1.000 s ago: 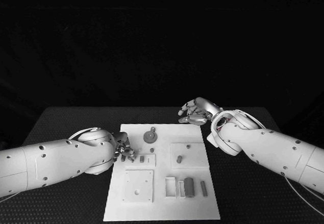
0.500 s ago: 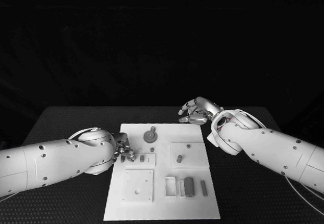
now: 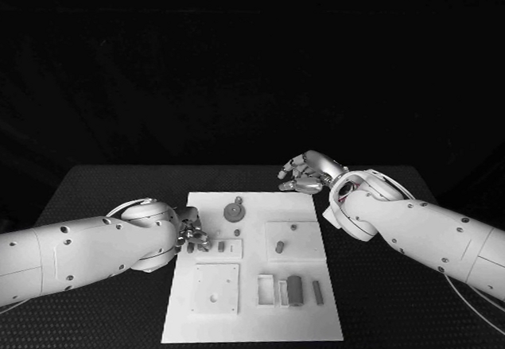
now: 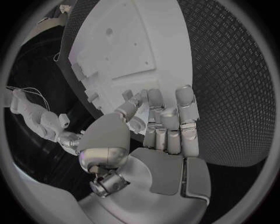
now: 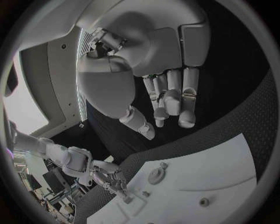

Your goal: Assemble the parts on the task board

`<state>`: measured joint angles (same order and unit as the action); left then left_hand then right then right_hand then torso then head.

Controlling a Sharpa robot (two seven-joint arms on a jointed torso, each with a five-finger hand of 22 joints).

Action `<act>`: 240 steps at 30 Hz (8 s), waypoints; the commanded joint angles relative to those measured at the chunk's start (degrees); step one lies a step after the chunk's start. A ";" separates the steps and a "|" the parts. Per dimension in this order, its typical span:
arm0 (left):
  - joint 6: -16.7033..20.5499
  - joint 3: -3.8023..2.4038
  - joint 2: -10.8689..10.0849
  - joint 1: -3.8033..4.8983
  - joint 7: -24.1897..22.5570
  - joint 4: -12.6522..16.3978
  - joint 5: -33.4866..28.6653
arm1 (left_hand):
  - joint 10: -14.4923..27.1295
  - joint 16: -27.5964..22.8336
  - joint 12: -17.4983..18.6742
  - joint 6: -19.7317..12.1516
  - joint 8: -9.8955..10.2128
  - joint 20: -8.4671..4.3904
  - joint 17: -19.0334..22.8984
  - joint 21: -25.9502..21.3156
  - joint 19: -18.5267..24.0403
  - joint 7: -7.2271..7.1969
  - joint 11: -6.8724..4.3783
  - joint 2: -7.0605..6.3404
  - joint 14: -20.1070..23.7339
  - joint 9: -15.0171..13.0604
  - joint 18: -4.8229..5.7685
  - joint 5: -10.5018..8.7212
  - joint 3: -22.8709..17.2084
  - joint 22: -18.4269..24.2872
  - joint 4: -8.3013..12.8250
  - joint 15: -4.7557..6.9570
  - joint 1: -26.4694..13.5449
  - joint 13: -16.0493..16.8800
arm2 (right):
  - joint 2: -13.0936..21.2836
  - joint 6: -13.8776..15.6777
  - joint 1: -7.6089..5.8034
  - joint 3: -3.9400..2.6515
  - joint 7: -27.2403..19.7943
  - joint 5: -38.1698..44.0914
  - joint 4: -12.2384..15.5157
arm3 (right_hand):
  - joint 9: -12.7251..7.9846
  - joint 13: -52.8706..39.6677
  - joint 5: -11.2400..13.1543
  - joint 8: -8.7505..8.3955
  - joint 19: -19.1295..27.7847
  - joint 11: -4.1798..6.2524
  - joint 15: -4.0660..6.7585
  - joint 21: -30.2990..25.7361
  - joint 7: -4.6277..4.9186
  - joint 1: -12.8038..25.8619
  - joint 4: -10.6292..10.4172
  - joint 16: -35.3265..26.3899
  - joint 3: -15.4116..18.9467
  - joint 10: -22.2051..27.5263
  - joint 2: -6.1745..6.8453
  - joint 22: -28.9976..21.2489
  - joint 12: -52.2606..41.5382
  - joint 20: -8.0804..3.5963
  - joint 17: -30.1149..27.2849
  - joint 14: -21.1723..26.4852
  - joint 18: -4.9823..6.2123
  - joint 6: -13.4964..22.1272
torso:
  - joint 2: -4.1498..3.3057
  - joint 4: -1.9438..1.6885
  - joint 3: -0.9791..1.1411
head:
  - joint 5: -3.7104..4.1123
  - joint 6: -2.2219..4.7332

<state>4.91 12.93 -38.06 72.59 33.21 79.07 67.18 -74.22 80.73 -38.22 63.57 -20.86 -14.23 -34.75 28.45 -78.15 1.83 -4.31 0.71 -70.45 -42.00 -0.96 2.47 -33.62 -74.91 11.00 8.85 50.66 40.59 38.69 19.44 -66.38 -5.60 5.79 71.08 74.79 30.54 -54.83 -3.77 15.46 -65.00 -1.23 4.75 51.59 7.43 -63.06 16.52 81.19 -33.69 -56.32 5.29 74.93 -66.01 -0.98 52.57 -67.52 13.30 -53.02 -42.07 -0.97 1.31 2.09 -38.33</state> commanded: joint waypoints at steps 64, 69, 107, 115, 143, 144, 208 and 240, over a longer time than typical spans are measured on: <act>-0.46 0.11 0.83 -0.13 -0.12 -0.78 -0.40 | -0.35 0.10 -0.61 0.19 -1.63 -1.09 -0.37 0.59 -0.18 -0.16 -0.21 -7.83 -1.31 -1.90 -0.68 0.30 1.41 -1.15 -7.51 1.87 -7.53 0.25 | 0.03 -0.66 -0.02 -0.03 -0.14 0.26 -0.03 | 0.08 0.08 0.26 -0.49 -0.14 -0.22 -0.02 -0.18 0.43 0.70 -0.41 -0.37 -0.15 0.41 0.28 0.96 -0.29 -0.05 -0.09 0.38 1.70 0.16 | -0.01 0.04 0.01 | 0.14 -0.13; -1.06 0.10 0.76 -0.13 0.04 -0.91 -0.40 | -0.38 0.13 -0.63 0.21 -1.67 -1.11 -0.39 0.62 -0.22 -0.18 -0.24 -7.72 -1.34 -1.92 -0.70 0.30 1.33 -1.16 -7.50 1.89 -7.43 0.26 | 0.04 -0.66 -0.02 -0.03 -0.12 0.26 -0.02 | 0.08 0.08 0.26 -0.50 -0.14 -0.22 -0.02 -0.18 0.44 0.70 -0.41 -0.37 -0.16 0.41 0.28 0.96 -0.29 -0.05 -0.10 0.38 1.70 0.17 | 0.00 0.01 0.02 | 0.18 -0.08; 19.69 -2.68 -1.53 0.02 -19.91 -1.62 -15.32 | 16.05 -10.63 7.78 -11.64 2.26 4.71 3.86 -9.33 15.67 5.37 5.90 -6.46 13.43 -0.25 -0.19 1.36 9.51 2.47 1.13 -4.94 -5.00 -3.74 | 0.03 -0.23 -0.01 -0.02 -0.17 -0.12 -0.51 | -0.09 0.13 0.26 -1.23 -0.21 -0.58 -0.35 -0.27 0.83 1.39 -0.85 -0.39 -0.10 0.44 0.92 0.93 -0.32 -0.01 -0.13 0.36 1.70 1.44 | 0.06 -0.02 0.09 | 0.58 0.32; 18.86 -2.46 1.18 0.00 -34.36 -4.90 -5.44 | 14.32 -20.10 15.33 -10.88 1.72 8.50 8.33 -16.95 19.62 6.15 9.37 -5.07 16.95 3.90 0.54 3.09 0.60 8.39 5.34 -8.65 11.07 -13.57 | 0.04 -0.23 -0.01 -0.01 -0.16 -0.19 -0.52 | -0.09 0.14 0.26 -1.26 -0.22 -0.60 -0.37 -0.27 0.85 1.42 -0.89 -0.39 -0.12 0.44 0.93 0.93 -0.33 -0.01 -0.13 0.35 1.70 1.50 | -0.02 0.00 0.04 | 0.48 0.68; 14.69 0.38 7.40 -1.22 -34.28 -9.37 21.48 | 9.53 -12.24 33.59 -11.27 7.13 7.45 -1.08 -9.31 5.47 5.83 9.94 -9.83 5.75 10.95 -4.96 1.65 4.40 0.50 5.26 -7.96 18.30 -26.25 | -0.20 -0.30 -0.01 -0.01 -0.25 -0.19 -0.81 | -0.08 0.14 0.26 -1.31 -0.26 -0.65 -0.42 -0.28 0.90 1.48 -0.98 -0.37 -0.17 0.45 0.93 0.94 -0.35 -0.02 -0.13 0.33 1.70 1.61 | -0.03 0.04 -0.01 | 0.82 0.61; 14.54 0.38 7.48 -1.24 -34.09 -9.55 21.61 | 9.43 -11.08 33.87 -11.28 7.17 7.47 -1.51 -8.46 5.08 5.84 9.93 -9.86 5.54 11.12 -5.35 1.62 4.36 -0.59 5.22 -7.96 18.23 -26.40 | -0.20 -0.31 -0.01 -0.01 -0.24 -0.19 -0.81 | -0.08 0.14 0.26 -1.31 -0.26 -0.65 -0.42 -0.27 0.90 1.48 -0.99 -0.37 -0.17 0.45 0.93 0.94 -0.35 -0.02 -0.13 0.33 1.70 1.61 | -0.03 0.04 -0.01 | 0.82 0.61; 12.51 0.37 10.27 -3.42 -34.68 -15.03 22.36 | 6.83 -5.66 33.53 -9.04 6.09 7.34 -0.94 -1.64 1.66 6.19 9.46 -6.56 0.55 12.14 -8.13 2.19 1.94 -1.47 4.86 -7.48 17.28 -27.83 | -0.16 -0.46 -0.01 -0.01 -0.25 -0.29 -0.18 | 0.01 0.15 0.26 -1.31 -0.33 -0.70 -0.48 -0.29 0.95 1.73 -1.28 -0.34 -0.26 0.46 0.96 0.95 -0.41 -0.04 -0.14 0.28 1.70 1.67 | -0.07 0.06 0.02 | 1.33 0.13; 10.70 0.39 12.04 -4.03 -34.13 -16.98 23.62 | 5.46 -5.18 33.63 -8.30 5.80 6.96 -0.51 -0.54 1.54 6.58 9.06 -5.94 0.06 12.40 -8.03 1.87 1.59 -1.43 5.19 -7.09 17.36 -27.60 | -0.15 -0.72 -0.02 -0.01 -0.25 -0.29 -0.09 | 0.06 0.16 0.27 -1.30 -0.33 -0.70 -0.48 -0.30 0.94 1.75 -1.32 -0.34 -0.30 0.47 0.99 0.96 -0.43 -0.06 -0.15 0.28 1.70 1.66 | 0.00 0.01 0.04 | 1.61 -0.05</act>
<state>17.87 13.12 -26.23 68.87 -1.06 62.12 89.83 -68.50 75.21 -4.65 54.97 -14.81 -6.85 -35.34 27.78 -76.71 8.38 4.70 -5.34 -69.95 -29.66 -2.66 4.69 -31.83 -74.95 16.01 1.74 67.92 12.93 38.57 19.33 -66.38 -5.59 5.83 70.70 74.60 30.51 -54.77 -3.77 14.51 -65.05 -1.63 4.57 51.58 7.88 -62.01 15.57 81.19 -34.00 -55.91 6.34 74.93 -66.28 -1.03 52.50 -67.33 13.30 -51.32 -42.07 -0.97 1.37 3.74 -38.36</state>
